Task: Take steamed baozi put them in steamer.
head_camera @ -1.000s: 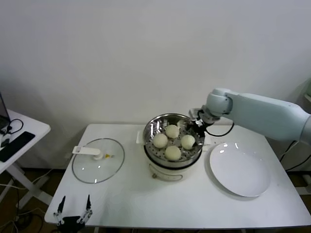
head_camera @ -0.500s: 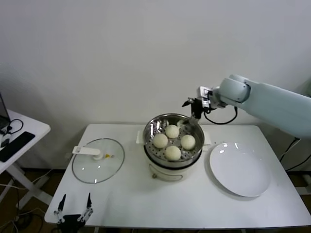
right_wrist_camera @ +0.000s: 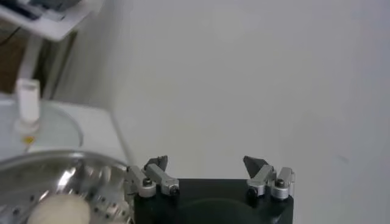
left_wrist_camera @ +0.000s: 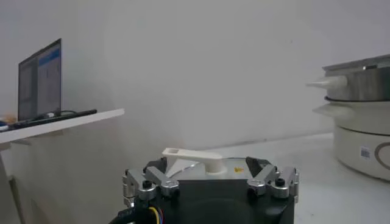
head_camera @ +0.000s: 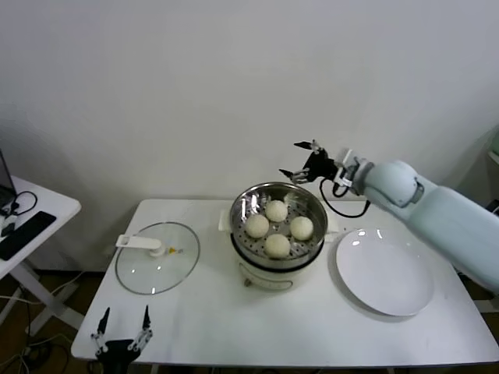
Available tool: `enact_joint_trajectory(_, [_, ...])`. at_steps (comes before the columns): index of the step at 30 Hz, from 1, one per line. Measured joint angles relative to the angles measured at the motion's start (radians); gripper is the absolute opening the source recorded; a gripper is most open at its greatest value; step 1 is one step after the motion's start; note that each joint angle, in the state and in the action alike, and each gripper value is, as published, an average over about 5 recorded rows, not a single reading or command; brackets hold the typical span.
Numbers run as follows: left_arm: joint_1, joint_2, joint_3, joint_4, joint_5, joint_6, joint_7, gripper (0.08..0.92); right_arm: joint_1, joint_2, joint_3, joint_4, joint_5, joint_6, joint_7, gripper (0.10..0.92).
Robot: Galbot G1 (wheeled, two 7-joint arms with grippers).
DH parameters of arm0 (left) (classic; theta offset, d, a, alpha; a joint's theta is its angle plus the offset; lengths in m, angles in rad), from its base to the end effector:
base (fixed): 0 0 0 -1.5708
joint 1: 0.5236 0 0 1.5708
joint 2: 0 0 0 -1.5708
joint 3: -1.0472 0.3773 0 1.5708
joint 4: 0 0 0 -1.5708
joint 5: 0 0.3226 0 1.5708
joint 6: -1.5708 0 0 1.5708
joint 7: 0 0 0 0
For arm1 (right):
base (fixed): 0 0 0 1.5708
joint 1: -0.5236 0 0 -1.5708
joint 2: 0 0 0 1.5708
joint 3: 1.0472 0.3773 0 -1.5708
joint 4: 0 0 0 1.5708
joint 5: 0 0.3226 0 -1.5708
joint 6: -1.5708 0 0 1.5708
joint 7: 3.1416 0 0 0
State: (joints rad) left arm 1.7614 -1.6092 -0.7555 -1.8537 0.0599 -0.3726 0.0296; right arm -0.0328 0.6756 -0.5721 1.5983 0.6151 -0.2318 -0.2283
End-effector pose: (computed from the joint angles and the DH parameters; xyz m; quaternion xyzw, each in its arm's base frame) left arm 0.0380 0.0601 -0.4164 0.0752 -0.9929 -0.0852 0.0361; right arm 0.4636 -0.1082 -0.1146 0.3517 -0.8808 0.3150 0.0355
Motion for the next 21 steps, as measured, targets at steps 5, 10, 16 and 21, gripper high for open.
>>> enact_joint_trajectory(5, [-0.006,0.0,0.001,-0.001,-0.006,-0.001,0.001,0.823,-0.258,0.009,0.223,0.085,-0.029,0.06,0.122,0.823])
enact_joint_trajectory(10, [-0.012,0.0,0.001,-0.001,-0.009,-0.003,0.001,0.823,-0.531,0.056,0.445,0.167,-0.082,0.128,0.201,0.823])
enact_joint_trajectory(16, [-0.019,0.0,0.005,0.004,-0.011,-0.005,0.001,0.823,-0.836,0.163,0.672,0.244,-0.173,0.236,0.249,0.823])
enact_joint_trajectory(21, [-0.018,0.0,0.006,-0.001,-0.014,-0.008,0.0,0.823,-1.059,0.274,0.815,0.281,-0.241,0.335,0.264,0.823])
